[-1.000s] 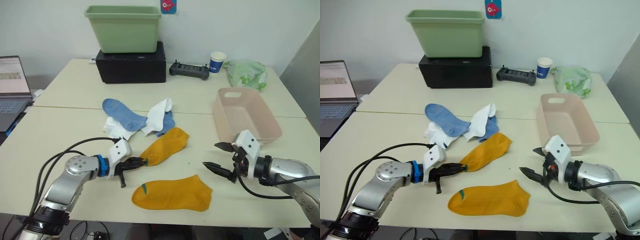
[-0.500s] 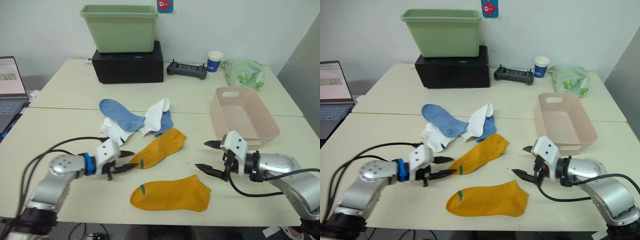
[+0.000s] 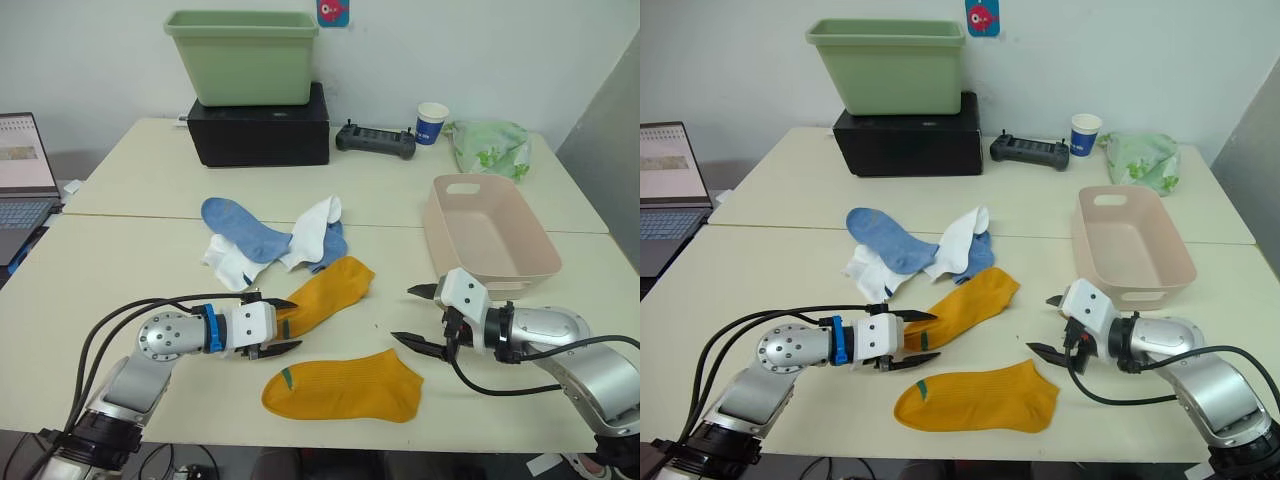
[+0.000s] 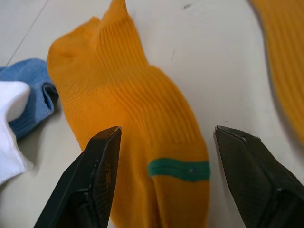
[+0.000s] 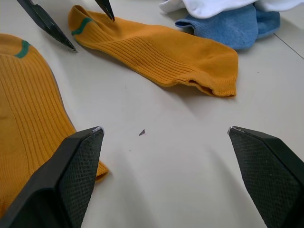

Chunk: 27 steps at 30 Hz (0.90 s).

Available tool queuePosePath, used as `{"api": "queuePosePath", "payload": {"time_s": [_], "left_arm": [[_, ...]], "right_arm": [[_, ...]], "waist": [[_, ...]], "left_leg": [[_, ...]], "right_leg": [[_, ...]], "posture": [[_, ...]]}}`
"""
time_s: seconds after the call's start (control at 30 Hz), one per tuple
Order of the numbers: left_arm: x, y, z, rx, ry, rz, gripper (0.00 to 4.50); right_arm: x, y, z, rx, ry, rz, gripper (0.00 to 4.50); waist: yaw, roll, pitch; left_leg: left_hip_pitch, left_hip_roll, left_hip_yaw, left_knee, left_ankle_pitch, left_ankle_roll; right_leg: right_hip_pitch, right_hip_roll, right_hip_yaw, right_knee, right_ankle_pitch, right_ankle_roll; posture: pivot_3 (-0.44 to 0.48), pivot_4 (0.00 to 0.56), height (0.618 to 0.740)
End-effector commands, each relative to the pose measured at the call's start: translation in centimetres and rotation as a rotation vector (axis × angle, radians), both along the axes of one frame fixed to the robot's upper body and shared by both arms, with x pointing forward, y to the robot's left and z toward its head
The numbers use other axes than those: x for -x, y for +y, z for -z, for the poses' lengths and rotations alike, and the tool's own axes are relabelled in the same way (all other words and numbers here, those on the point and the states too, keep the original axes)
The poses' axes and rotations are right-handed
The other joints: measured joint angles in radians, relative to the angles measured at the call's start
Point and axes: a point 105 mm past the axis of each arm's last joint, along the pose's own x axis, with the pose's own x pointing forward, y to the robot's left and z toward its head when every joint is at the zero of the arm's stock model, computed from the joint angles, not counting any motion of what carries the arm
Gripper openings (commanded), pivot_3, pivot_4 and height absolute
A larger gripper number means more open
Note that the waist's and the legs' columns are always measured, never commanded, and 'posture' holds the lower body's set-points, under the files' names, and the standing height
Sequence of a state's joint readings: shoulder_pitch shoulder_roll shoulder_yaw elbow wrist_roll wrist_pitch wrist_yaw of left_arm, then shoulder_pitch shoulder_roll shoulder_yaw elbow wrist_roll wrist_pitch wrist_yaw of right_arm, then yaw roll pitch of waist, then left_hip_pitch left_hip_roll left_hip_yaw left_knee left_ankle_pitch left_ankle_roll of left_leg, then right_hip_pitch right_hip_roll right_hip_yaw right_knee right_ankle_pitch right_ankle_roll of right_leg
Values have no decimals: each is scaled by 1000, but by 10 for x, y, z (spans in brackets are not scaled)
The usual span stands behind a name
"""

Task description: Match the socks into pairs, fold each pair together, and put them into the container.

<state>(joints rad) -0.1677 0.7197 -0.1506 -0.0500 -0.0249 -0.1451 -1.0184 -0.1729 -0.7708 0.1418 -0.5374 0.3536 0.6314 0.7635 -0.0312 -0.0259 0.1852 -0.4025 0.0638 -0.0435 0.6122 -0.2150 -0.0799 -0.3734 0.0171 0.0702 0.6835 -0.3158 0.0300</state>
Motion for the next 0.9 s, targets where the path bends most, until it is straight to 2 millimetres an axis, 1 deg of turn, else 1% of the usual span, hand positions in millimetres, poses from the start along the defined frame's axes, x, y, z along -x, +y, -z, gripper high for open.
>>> {"api": "queuePosePath", "payload": {"time_s": [0.03, 0.07, 0.1, 0.13, 0.23, 0.33, 0.37, 0.43, 0.57, 0.6, 0.67, 0.8, 0.9], "left_arm": [[-3, -6, 2, -26, -23, 7, 2871], [-3, -5, 5, -38, -24, 4, 2661], [-4, -4, 6, -46, -24, 3, 2359], [-3, -3, 5, -48, -28, 3, 2079], [-2, 1, 4, -53, -49, 6, 1058], [-2, 3, 2, -54, -52, -1, 106], [-2, 5, 1, -55, -59, -6, 18], [-3, 8, 0, -58, -67, -12, 18], [-4, 11, -1, -58, -76, -22, 18], [-4, 11, -1, -58, -77, -24, 1], [-3, 12, -2, -58, -79, -23, 0], [-3, 12, -4, -54, -82, -19, 0], [-4, 12, -6, -50, -84, -18, 0]], "right_arm": [[-7, 5, -10, 5, -82, -13, 4500], [-10, 5, -9, 21, -104, -17, 4500], [-12, 6, -9, 33, -119, -20, 4500], [-20, 6, -7, 85, -169, -19, 4500], [-39, 9, -1, 246, -328, -59, 4500], [-50, 16, 2, 328, -424, -123, 4500], [-55, 20, 3, 357, -464, -147, 4500], [-61, 33, 8, 383, -527, -210, 4500], [-63, 51, 17, 358, -547, -276, 4500], [-64, 54, 17, 347, -550, -279, 4323], [-67, 57, 16, 354, -579, -300, 3919], [-67, 59, 16, 354, -600, -342, 2569], [-66, 61, 16, 351, -607, -370, 1467]], "waist": [[0, 0, 0], [0, 0, 0], [0, 0, 0], [0, 0, 0], [-3, 0, 0], [-2, 0, 0], [-2, 0, 0], [-4, 0, 0], [-2, 0, 0], [-1, 0, 0], [-1, 0, 0], [-1, 0, 0], [-1, 0, 0]], "left_leg": [[0, 0, 0, 0, 0, 0], [0, 0, 0, 0, 0, 0], [0, -1, 0, 0, 0, 0], [1, -1, 0, 0, 0, 0], [2, -1, 1, 1, 1, 1], [2, 0, 2, 1, 1, 1], [2, 0, 2, 1, 1, 1], [2, 0, 2, 0, 1, 2], [2, 0, 2, 1, 1, 1], [2, 0, 2, 0, 1, 2], [2, 0, 2, 1, 1, 2], [2, 0, 2, 1, 1, 1], [2, 0, 2, 1, 1, 2]], "right_leg": [[0, 0, 0, 0, 0, 0], [0, 0, 0, 0, 0, 0], [0, 0, 0, 0, 0, 0], [0, 0, 0, 1, 0, 0], [0, 0, 1, 3, 1, 0], [-1, 0, 1, 5, 0, -1], [-1, 0, 1, 5, 0, -1], [-2, 0, 1, 6, 0, -1], [-2, 0, 1, 8, 0, -1], [-3, 0, 1, 8, 2, -4], [-2, 0, 1, 9, 2, -5], [-2, 0, 1, 10, 2, -5], [-3, 0, 1, 11, 2, -5]], "posture": [[0, 150, 730], [0, 150, 730], [0, 150, 730], [0, 150, 730], [0, 150, 730], [0, 150, 730], [0, 150, 730], [0, 150, 730], [0, 150, 730], [0, 150, 730], [0, 150, 730], [0, 150, 730], [0, 150, 730]]}}
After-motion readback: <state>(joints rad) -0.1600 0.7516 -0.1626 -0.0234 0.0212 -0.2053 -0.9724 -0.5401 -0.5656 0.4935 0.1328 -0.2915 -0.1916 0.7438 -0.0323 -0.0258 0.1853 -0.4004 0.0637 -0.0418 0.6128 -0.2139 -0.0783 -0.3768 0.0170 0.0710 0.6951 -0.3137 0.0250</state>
